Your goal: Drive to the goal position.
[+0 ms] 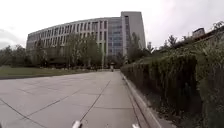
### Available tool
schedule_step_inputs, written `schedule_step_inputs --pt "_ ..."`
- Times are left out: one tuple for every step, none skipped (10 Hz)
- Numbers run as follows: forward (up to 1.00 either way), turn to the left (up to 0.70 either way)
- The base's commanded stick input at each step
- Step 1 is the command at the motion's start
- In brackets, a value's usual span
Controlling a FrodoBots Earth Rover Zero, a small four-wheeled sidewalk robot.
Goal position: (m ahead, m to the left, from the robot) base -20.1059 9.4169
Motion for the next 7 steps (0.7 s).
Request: schedule_step_inputs --pt "0.07 0.0" --pt "0.06 0.0" --pt "0.07 0.0" --pt "0.07 0.0" --pt "0.07 0.0" --pt "0.06 0.0" --pt "0.06 0.0"
